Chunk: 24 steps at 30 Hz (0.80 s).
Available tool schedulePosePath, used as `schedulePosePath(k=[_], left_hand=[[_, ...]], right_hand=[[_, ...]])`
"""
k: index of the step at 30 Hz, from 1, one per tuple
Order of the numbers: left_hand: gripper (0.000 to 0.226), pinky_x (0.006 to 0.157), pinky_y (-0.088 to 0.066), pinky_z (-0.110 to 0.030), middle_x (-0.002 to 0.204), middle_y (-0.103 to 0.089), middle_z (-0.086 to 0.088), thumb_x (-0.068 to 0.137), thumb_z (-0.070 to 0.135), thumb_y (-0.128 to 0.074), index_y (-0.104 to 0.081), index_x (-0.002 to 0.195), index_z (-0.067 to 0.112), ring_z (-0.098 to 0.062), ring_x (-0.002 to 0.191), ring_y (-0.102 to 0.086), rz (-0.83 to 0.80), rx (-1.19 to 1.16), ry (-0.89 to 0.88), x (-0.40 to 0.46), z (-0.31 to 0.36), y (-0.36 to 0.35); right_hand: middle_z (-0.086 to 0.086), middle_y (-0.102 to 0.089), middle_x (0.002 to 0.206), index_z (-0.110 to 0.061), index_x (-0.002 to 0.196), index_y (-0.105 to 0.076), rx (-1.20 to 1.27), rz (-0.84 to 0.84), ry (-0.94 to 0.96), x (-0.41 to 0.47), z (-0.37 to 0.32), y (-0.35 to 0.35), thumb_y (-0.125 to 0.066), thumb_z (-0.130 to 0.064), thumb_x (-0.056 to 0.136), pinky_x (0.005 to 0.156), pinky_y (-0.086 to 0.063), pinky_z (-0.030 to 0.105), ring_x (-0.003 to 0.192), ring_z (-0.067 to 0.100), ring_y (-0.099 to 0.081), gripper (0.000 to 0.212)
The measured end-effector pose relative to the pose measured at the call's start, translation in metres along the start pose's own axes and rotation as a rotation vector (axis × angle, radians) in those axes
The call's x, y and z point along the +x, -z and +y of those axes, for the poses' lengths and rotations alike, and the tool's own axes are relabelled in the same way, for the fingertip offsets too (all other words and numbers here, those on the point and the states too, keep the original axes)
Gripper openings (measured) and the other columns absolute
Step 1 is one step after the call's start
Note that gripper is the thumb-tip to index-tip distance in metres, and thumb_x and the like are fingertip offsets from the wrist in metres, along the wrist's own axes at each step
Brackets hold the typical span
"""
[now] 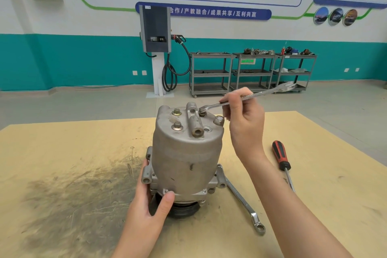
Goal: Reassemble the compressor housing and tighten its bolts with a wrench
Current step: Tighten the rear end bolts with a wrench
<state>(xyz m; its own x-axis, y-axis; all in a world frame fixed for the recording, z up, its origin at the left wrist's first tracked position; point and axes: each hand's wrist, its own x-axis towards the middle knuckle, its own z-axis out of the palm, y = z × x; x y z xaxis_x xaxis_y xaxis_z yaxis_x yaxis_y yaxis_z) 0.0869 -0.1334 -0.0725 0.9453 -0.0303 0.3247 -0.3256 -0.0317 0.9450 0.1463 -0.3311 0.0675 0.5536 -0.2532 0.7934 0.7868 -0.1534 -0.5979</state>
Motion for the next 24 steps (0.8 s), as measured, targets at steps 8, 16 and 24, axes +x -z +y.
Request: schedulePosePath(k=[8, 16, 24], left_hand=[[0.107, 0.118, -0.03, -0.046, 0.142, -0.044, 0.036, 0.056, 0.083, -0.07, -0.016, 0.145, 0.059, 0.001, 0.135, -0.044, -0.003, -0.032, 0.023, 0.002, -0.002, 0.0], [0.097, 0.114, -0.035, -0.046, 0.131, -0.05, 0.042, 0.05, 0.086, -0.07, -0.019, 0.132, 0.076, 0.003, 0.126, -0.053, 0.023, -0.002, 0.033, 0.005, -0.007, 0.003], [0.114, 0.111, -0.033, -0.032, 0.133, -0.045, 0.046, 0.048, 0.091, -0.065, -0.015, 0.145, 0.057, 0.011, 0.129, -0.045, 0.019, 0.01, 0.018, 0.003, -0.001, 0.001]], right_hand=[[-0.013, -0.047, 0.061, -0.008, 0.078, -0.06, -0.703, -0.126, 0.406, 0.001, -0.031, -0.006, -0.043, -0.042, 0.095, 0.05, -0.031, 0.019, 0.051, 0.008, -0.044, 0.042], [-0.007, -0.051, 0.056, -0.016, 0.077, -0.055, 0.095, -0.002, -0.328, 0.015, -0.021, 0.007, -0.032, -0.036, 0.105, 0.047, -0.037, 0.021, 0.052, 0.009, -0.046, 0.041], [-0.001, -0.052, 0.057, -0.013, 0.082, -0.056, 0.384, -0.044, -0.686, 0.015, 0.001, 0.007, -0.035, -0.04, 0.103, 0.047, -0.033, 0.023, 0.053, 0.011, -0.045, 0.04]])
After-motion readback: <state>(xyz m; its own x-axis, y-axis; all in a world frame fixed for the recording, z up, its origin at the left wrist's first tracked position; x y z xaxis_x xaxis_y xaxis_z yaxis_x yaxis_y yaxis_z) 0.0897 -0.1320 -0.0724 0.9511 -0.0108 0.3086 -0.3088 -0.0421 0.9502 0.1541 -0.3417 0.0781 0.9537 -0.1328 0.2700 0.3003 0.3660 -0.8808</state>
